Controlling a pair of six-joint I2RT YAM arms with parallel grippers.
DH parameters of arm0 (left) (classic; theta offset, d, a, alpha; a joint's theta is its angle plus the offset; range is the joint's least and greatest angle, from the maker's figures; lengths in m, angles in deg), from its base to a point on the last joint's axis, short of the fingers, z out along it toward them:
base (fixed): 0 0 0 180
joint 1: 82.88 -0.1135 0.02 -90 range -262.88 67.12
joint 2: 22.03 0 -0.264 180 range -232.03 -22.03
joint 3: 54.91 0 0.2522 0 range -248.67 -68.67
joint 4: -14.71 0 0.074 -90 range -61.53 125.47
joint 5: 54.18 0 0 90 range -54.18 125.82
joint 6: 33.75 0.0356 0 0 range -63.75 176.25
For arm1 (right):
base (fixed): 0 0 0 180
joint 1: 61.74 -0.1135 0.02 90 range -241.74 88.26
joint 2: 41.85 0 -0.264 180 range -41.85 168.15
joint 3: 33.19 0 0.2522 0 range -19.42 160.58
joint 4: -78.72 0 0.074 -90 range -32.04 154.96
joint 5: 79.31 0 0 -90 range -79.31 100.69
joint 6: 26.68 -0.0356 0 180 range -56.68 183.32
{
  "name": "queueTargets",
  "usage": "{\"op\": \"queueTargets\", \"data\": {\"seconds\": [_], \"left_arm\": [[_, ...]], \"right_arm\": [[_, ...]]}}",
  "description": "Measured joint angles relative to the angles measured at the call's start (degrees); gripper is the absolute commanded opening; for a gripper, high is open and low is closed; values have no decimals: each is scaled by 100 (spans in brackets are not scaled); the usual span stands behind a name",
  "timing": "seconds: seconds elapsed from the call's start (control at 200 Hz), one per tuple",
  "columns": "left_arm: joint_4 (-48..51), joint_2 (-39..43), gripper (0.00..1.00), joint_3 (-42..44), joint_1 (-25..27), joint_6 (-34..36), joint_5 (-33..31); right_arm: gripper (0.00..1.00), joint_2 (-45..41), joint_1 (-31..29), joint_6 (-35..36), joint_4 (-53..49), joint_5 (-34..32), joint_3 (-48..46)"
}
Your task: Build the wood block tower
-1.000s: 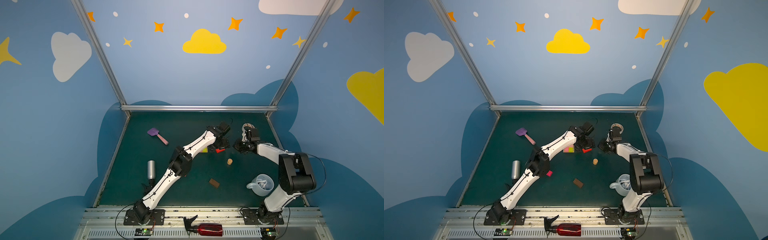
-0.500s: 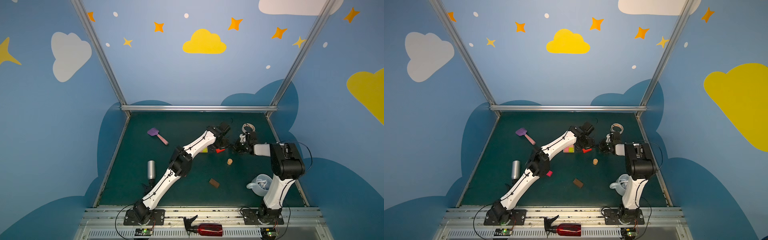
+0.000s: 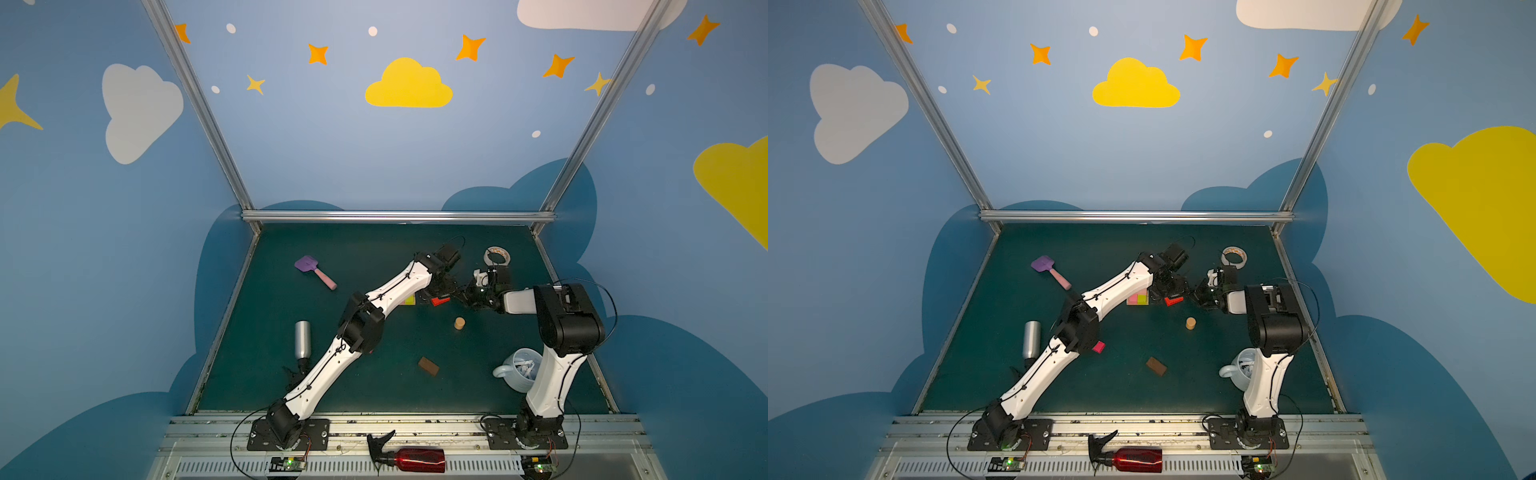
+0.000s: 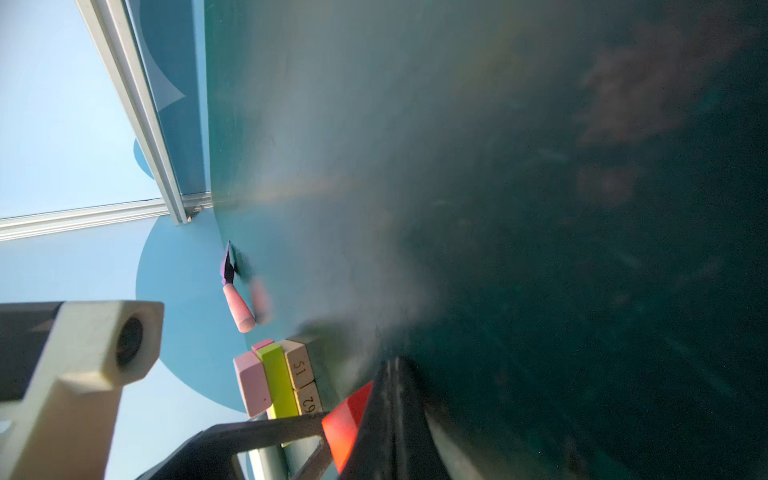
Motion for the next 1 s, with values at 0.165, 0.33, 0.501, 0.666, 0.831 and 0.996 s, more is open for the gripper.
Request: {"op": "queueTargets", "data": {"seconds": [0.165,0.33,0.501,0.666,0.831,0.996], "left_arm": [[52,0,89,0,0,37,-44],[96,0,89,0,0,52,-87],[94,0,89,0,0,61,-114],[98,0,89,0,0,66,-120],[118,0,87,0,0,120,-133],[160,0,87,0,4,256,-155]], "right_arm": [[0,-24,-2,-37,122,94,-122],[0,-142,-33,-74,192,149,-323],[0,-262,-79,-81,240,201,-522],[0,-295,-131,-87,267,238,-579],[0,-334,-168,-81,227,227,-599],[0,-557,-190,26,-162,46,-632]]}}
